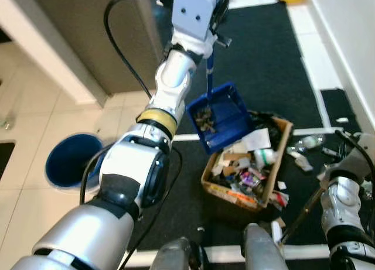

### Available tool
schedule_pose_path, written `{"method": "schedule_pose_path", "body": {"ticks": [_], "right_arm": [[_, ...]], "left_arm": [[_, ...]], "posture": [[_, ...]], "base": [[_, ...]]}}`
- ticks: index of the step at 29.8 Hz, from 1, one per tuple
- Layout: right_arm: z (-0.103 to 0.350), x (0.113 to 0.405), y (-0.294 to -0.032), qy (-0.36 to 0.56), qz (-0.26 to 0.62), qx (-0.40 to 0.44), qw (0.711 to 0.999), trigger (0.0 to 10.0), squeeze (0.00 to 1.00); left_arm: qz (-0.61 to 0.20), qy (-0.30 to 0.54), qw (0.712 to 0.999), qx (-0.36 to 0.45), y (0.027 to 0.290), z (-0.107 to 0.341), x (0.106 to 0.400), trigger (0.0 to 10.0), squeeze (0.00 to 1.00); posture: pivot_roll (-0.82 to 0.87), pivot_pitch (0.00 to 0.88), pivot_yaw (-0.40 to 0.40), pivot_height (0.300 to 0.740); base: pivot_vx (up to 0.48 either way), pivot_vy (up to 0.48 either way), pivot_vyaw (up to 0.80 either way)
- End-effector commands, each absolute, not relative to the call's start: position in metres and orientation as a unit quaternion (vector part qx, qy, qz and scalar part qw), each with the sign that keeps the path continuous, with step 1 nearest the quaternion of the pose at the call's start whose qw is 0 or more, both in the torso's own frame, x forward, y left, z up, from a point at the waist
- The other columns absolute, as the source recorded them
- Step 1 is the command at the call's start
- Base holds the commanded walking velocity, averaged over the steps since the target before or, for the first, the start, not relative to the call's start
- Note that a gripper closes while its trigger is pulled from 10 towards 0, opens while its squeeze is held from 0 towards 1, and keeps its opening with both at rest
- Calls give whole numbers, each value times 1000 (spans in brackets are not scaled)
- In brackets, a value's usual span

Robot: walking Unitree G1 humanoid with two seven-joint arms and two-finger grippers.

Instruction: Sweep floor

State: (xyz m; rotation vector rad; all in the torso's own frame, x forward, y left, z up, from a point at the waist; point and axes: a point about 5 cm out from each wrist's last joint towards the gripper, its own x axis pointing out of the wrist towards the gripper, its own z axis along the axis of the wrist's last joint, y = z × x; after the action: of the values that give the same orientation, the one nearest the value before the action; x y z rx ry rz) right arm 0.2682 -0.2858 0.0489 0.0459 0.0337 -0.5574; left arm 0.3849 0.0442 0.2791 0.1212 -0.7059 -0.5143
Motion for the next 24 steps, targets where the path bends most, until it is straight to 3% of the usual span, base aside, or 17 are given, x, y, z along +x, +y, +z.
{"method": "schedule_pose_path", "body": {"ticks": [1, 6, 24], "right_arm": [[20, 252, -277, 85, -283, 49, 954, 10000, 0], [21, 252, -278, 80, -284, 50, 954, 10000, 0], [22, 251, -277, 72, -290, 61, 952, 10000, 0]], "left_arm": [[-250, -383, 888, 58, 41, 297, 381, 10000, 0], [-251, -387, 885, 61, 41, 299, 380, 10000, 0], [-274, -400, 869, 96, 31, 292, 374, 10000, 0]], "posture": [[-59, 151, 157, 740], [-58, 153, 158, 740], [-51, 162, 164, 740]], "base": [[0, 0, -781], [0, 0, -781], [0, 0, 0]]}}
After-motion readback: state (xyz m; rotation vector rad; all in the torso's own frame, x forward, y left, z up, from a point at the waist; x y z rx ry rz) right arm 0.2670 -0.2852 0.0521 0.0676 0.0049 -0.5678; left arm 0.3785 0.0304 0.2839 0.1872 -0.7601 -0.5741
